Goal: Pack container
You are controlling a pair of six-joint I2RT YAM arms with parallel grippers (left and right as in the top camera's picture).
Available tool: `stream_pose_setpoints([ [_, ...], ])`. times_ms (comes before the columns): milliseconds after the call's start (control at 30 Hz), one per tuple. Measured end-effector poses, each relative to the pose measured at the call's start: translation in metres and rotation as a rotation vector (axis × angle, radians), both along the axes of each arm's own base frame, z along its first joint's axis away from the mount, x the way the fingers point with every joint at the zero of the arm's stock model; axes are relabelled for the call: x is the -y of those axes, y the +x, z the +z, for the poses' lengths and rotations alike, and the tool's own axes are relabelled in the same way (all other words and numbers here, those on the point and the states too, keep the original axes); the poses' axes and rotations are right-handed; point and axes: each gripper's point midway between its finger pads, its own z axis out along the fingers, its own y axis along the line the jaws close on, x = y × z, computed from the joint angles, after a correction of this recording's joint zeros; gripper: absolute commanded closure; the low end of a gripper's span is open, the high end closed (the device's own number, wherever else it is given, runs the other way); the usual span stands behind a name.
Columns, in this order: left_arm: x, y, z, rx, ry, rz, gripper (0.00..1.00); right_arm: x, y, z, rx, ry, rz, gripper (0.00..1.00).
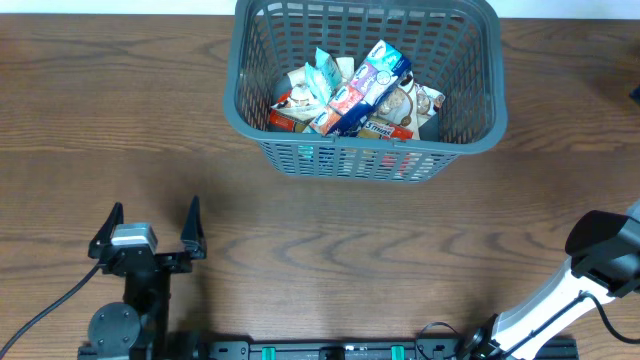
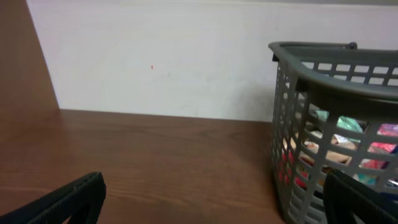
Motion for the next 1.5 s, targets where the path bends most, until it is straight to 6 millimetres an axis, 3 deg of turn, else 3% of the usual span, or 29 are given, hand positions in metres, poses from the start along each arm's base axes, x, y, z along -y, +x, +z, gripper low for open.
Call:
stream_pose_setpoints([
  [167,0.000,0.009,-0.029,-0.045,-0.002,-0.003,0.01,0.000,0.000,0.000,0.000,0.000,0.000,0.01],
  [700,0.000,0.019,-0.092,-0.167,-0.043,-0.003,0.01,0.000,0.000,0.000,0.000,0.000,0.000,0.01],
  [1500,0.000,0.019,-0.092,-0.161,-0.067,-0.002,0.01,0.000,0.000,0.000,0.000,0.000,0.000,0.01],
])
